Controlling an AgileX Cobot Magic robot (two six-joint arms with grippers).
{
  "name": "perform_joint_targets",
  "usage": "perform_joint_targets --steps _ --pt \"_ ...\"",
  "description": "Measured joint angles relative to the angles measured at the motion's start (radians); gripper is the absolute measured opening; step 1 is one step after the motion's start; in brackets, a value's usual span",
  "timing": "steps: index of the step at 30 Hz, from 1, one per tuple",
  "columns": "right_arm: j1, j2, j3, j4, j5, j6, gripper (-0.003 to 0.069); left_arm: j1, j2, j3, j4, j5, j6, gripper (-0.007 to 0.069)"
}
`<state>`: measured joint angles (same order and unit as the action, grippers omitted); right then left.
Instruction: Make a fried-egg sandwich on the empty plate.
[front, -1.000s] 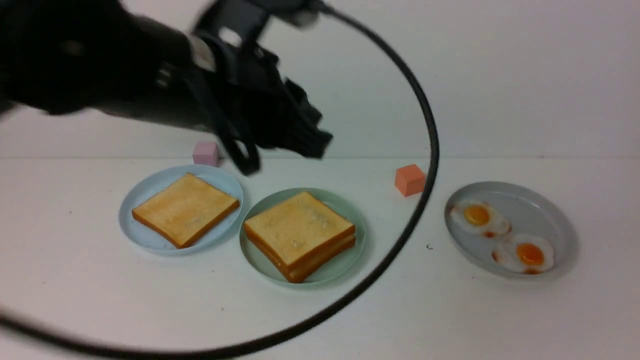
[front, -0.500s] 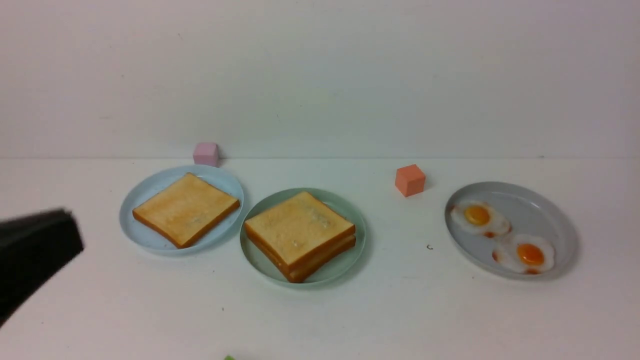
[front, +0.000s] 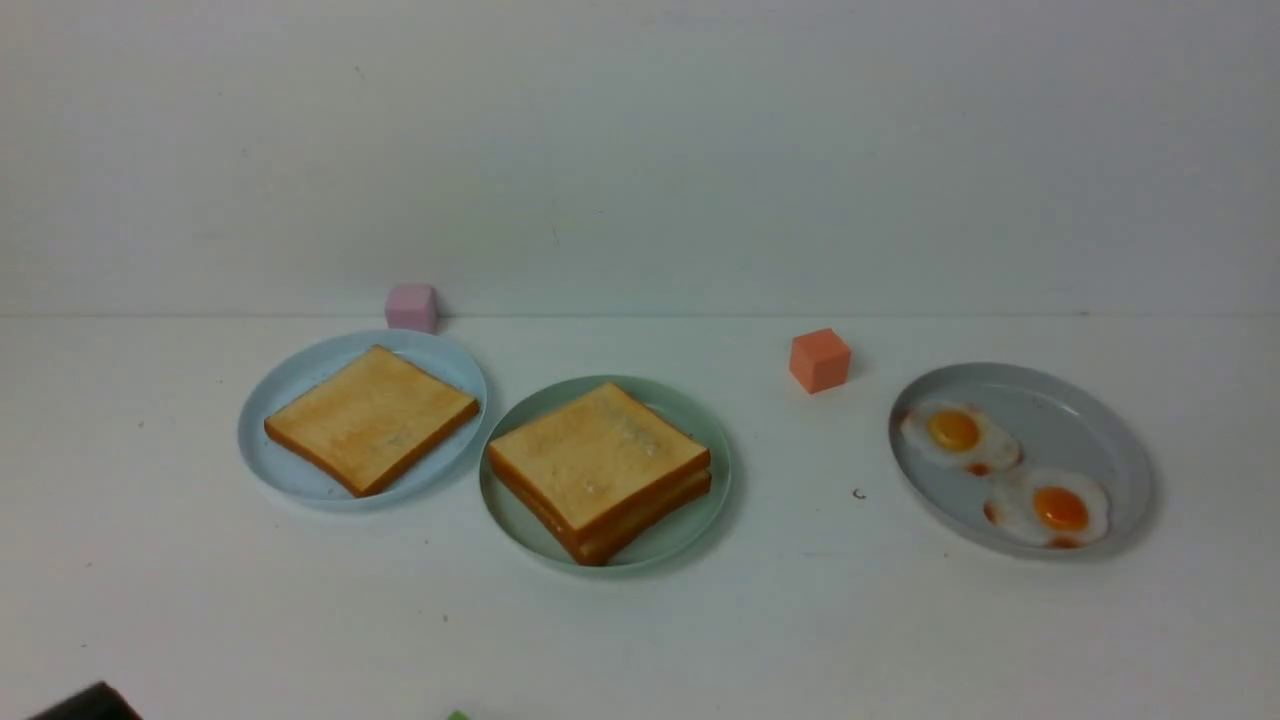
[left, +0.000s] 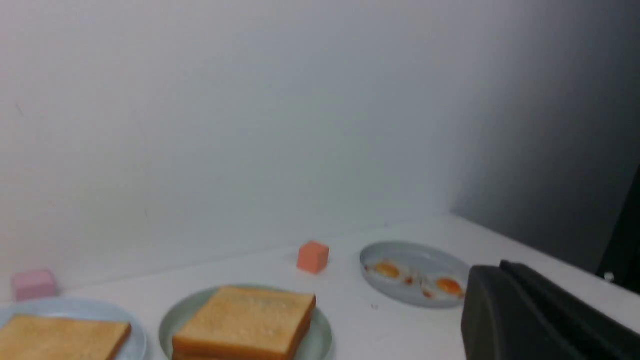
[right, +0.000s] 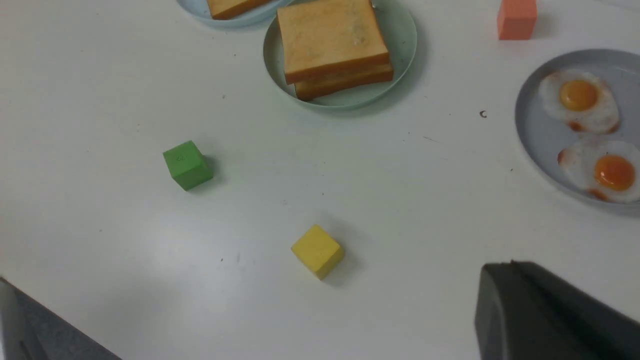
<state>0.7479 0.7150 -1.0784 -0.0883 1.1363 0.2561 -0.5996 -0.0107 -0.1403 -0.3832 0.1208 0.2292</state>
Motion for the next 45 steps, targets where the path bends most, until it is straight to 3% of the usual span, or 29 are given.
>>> perform_joint_targets --steps 10,17,19,22,23,27,34,45 --pt "-0.046 0.000 0.000 0.016 0.001 0.000 0.0032 0.000 0.000 0.052 0.000 0.111 0.000 -0.0013" --pt "-0.290 -0.065 0.033 0.050 -0.042 -0.007 0.0038 0.000 0.000 0.052 0.000 0.125 0.000 -0.0013" --pt "-0.412 -0.162 0.158 0.053 -0.165 -0.041 0.0038 0.000 0.000 0.052 0.000 0.128 0.000 -0.0013" --pt "-0.515 -0.270 0.335 0.053 -0.325 -0.086 0.0038 0.000 0.000 0.052 0.000 0.129 0.000 -0.0013" --pt "-0.583 -0.367 0.483 0.055 -0.443 -0.107 0.0038 0.000 0.000 0.052 0.000 0.129 0.000 -0.0013" --pt "-0.697 -0.577 0.809 0.065 -0.635 -0.116 0.0038 0.000 0.000 0.052 0.000 0.129 0.000 -0.0013" --pt "-0.737 -0.725 1.069 0.068 -0.713 -0.094 0.0038 0.000 0.000 0.052 0.000 0.130 0.000 -0.0011" --pt "-0.737 -0.727 1.091 0.088 -0.729 -0.052 0.0038 0.000 0.000 0.053 0.000 0.138 0.000 -0.0003"
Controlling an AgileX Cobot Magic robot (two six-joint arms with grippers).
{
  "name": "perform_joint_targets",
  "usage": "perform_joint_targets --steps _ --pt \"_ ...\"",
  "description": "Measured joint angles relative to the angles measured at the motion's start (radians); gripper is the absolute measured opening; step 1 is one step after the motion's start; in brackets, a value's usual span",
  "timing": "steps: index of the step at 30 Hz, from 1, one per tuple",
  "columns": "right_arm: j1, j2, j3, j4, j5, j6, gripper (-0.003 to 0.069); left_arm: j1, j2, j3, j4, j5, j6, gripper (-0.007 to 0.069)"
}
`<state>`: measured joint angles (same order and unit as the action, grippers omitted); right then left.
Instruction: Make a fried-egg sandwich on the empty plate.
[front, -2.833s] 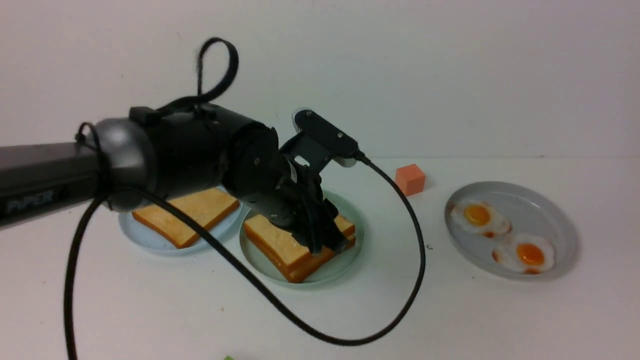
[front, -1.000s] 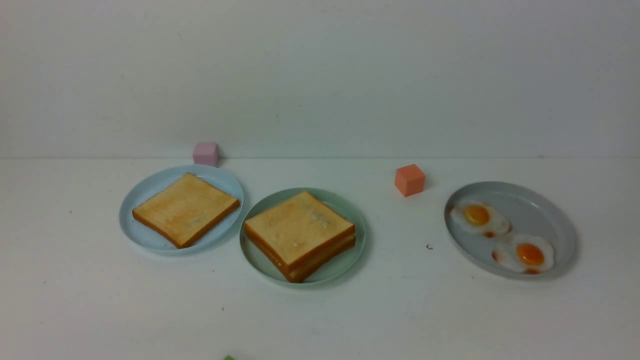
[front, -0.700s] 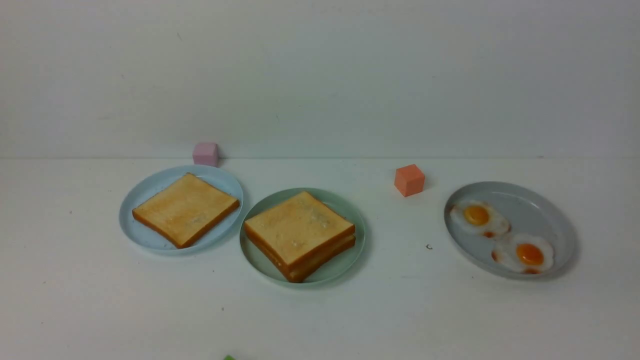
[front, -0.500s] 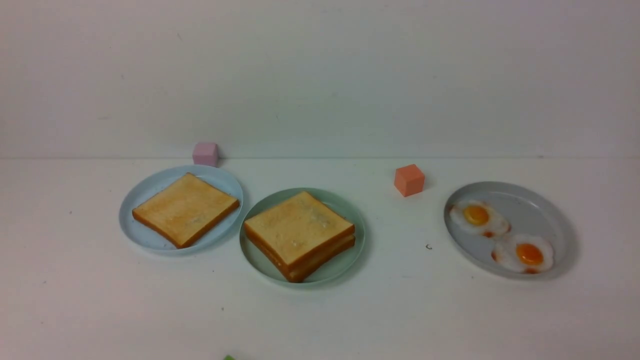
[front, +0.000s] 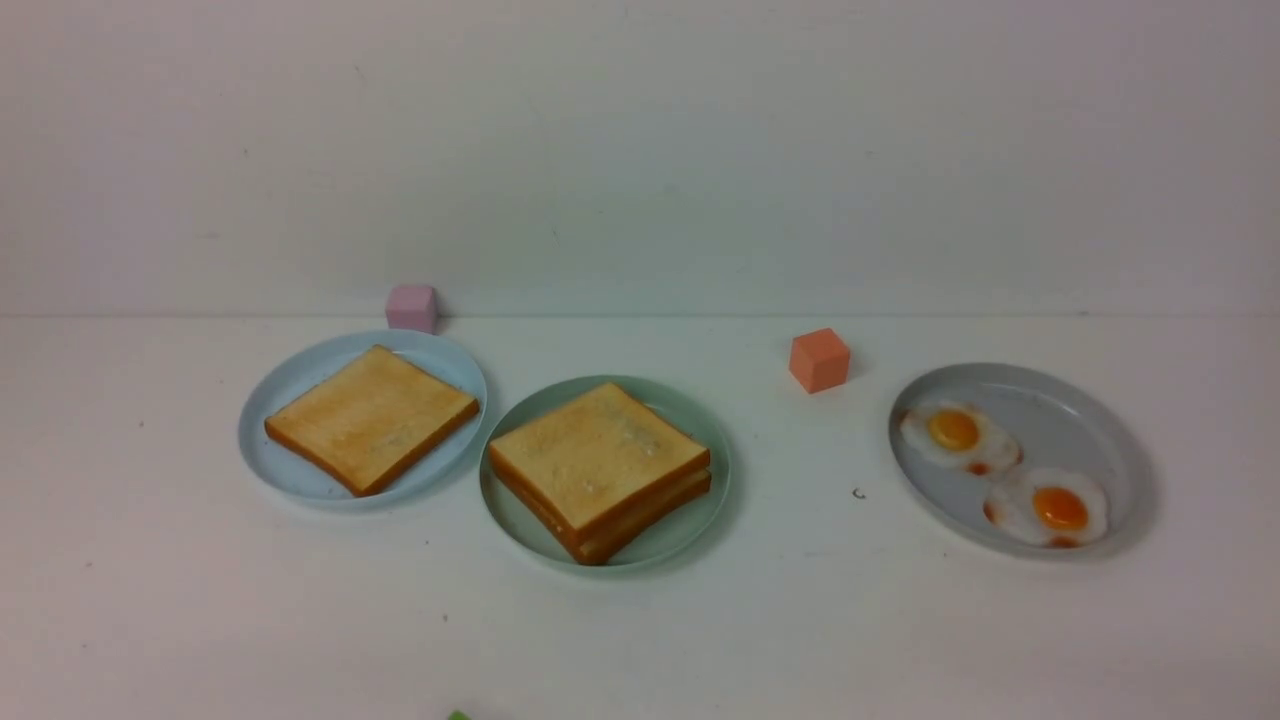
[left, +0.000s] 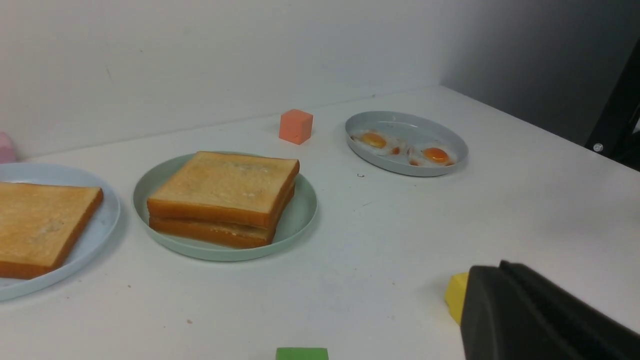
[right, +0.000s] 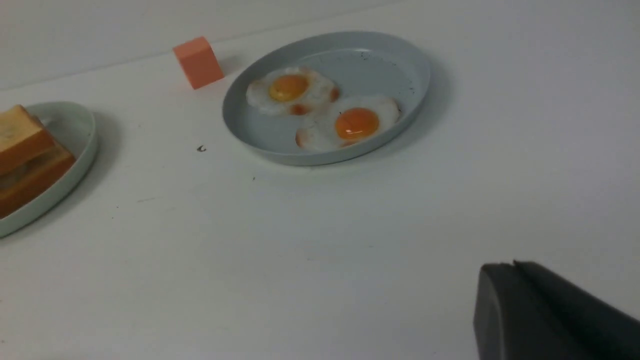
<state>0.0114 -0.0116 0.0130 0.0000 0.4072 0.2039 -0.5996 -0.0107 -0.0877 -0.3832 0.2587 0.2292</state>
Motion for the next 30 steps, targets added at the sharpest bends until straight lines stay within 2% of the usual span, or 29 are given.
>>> perform_joint_targets --steps 30 --pt "0.000 0.000 0.000 0.006 0.000 0.000 0.0070 0.003 0.000 0.003 0.016 -0.009 -0.013 0.0002"
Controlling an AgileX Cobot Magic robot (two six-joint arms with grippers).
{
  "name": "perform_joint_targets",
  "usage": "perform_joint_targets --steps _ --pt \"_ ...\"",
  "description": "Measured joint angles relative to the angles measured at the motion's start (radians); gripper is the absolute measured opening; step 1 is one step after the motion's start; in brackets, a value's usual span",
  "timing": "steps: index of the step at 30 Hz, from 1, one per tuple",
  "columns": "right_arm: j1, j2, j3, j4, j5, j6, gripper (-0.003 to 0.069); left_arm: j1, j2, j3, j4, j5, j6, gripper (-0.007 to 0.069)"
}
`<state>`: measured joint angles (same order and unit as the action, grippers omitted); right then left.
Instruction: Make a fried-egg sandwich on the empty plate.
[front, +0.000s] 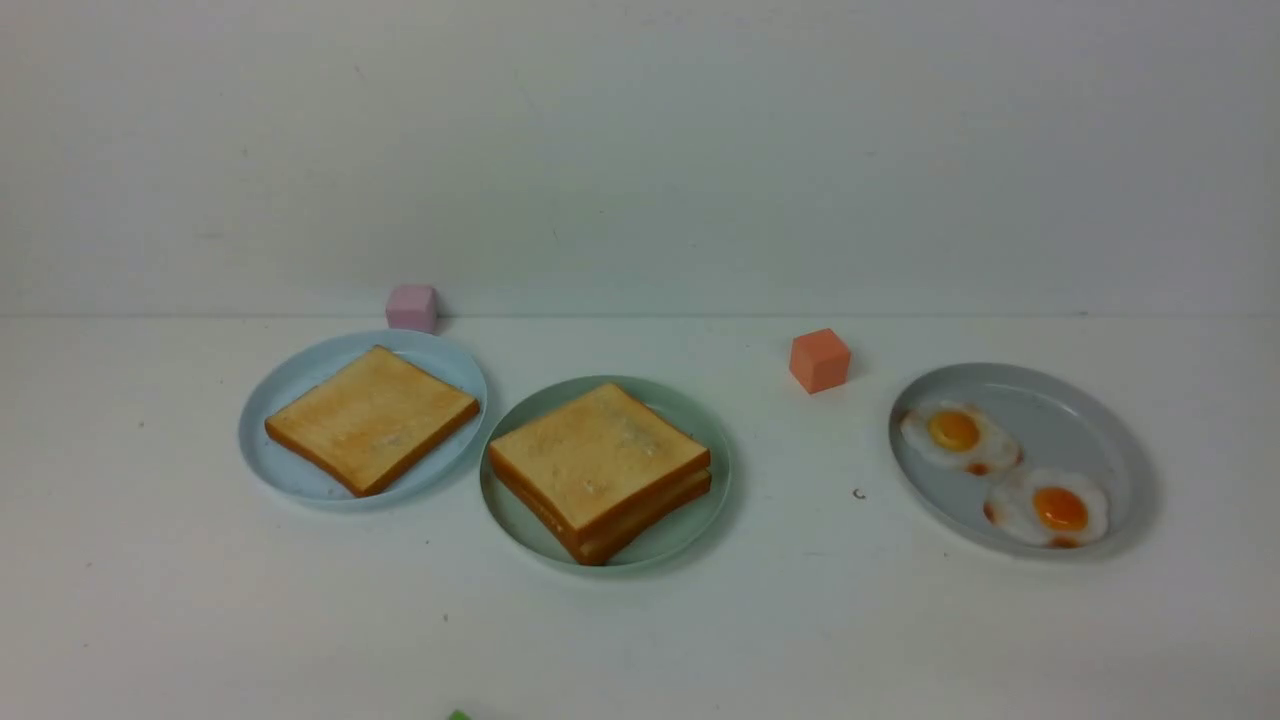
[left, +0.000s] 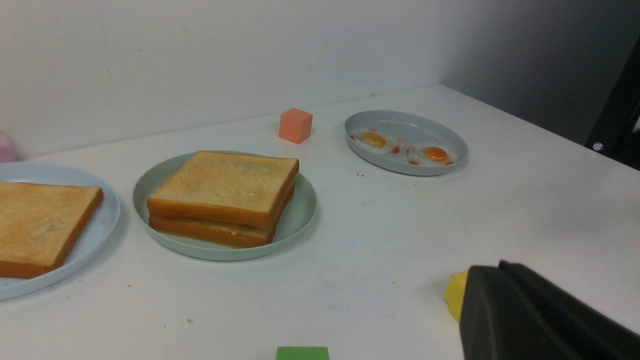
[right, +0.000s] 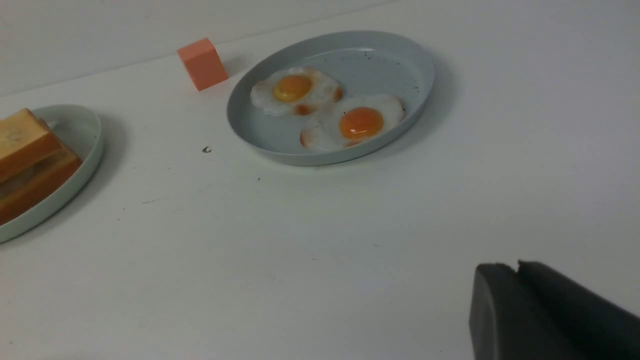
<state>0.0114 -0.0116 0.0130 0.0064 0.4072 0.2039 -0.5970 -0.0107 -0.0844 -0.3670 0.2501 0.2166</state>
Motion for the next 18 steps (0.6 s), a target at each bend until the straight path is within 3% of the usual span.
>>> perform_joint_targets --steps 4,9,13,18 --pt "0.000 0.000 0.000 0.001 0.000 0.000 0.0077 0.085 0.000 0.006 0.113 -0.046 -0.123 -0.0013" --pt "0.000 0.000 0.000 0.001 0.000 0.000 0.0085 0.372 0.000 0.019 0.285 -0.026 -0.304 -0.0013" --pt "0.000 0.000 0.000 0.001 0.000 0.000 0.0090 0.553 0.000 0.090 0.323 0.017 -0.426 -0.0013" --pt "0.000 0.000 0.000 0.002 0.000 0.001 0.0095 0.587 0.000 0.115 0.336 0.130 -0.505 -0.0013"
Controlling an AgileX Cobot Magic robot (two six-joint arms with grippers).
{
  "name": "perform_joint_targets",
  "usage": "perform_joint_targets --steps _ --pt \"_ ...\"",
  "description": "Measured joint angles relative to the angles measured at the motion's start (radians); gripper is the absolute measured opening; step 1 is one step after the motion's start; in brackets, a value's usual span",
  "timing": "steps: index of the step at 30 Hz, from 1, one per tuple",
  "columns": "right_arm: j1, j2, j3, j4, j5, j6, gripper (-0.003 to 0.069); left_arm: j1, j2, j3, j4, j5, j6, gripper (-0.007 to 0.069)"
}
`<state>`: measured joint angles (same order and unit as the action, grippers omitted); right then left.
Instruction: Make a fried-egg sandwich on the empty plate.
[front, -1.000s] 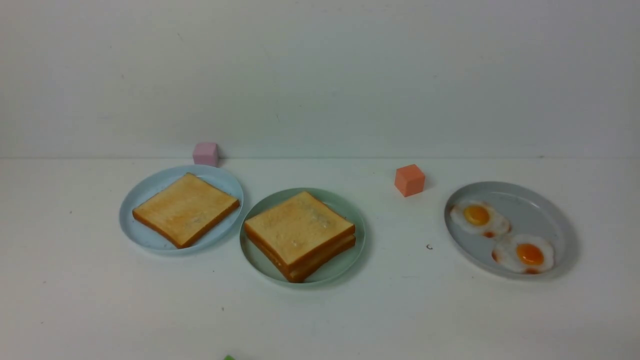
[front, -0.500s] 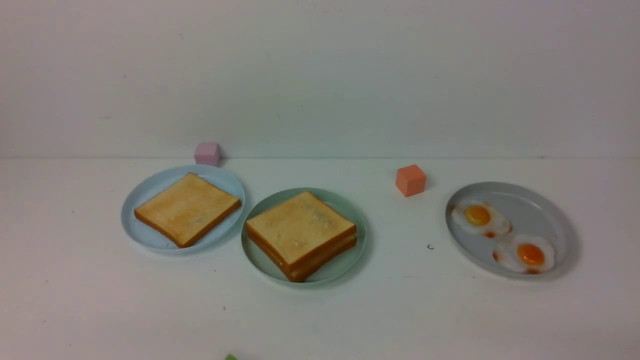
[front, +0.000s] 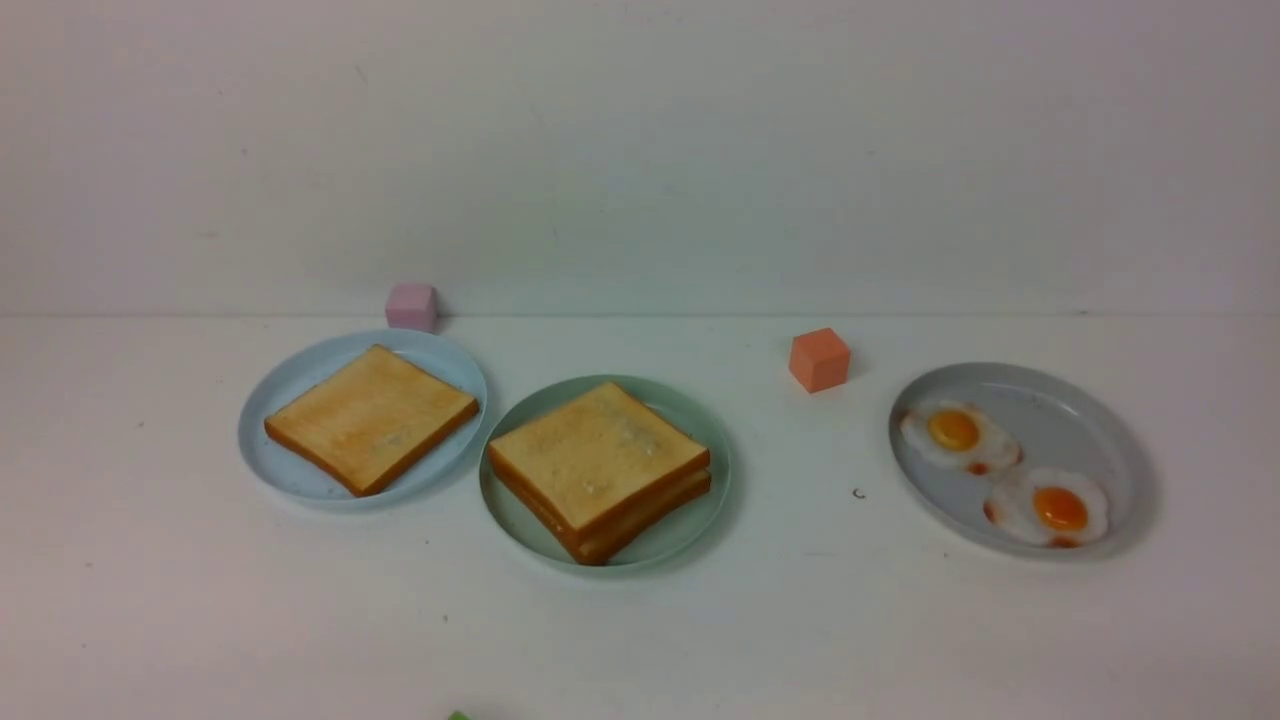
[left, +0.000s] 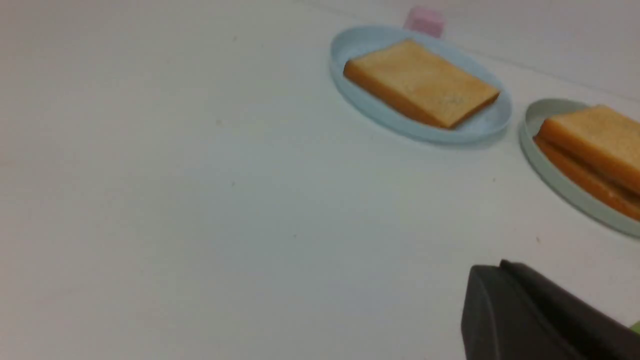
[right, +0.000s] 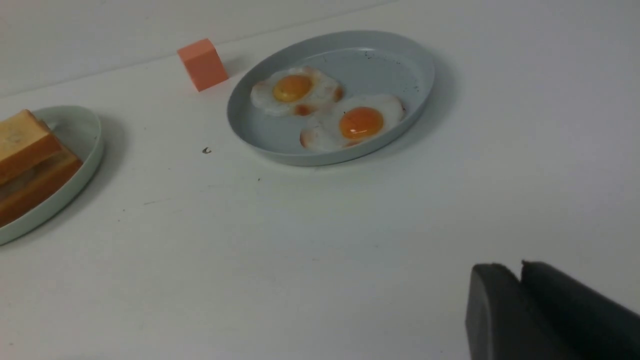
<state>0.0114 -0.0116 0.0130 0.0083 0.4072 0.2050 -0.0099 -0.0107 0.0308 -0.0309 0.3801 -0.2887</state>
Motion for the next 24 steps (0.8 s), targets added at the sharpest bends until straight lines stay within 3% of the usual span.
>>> perform_joint_targets --steps 24 --pt "-0.001 0.000 0.000 0.000 0.000 0.000 0.0124 0.000 0.000 0.000 0.003 0.004 -0.007 -0.0013"
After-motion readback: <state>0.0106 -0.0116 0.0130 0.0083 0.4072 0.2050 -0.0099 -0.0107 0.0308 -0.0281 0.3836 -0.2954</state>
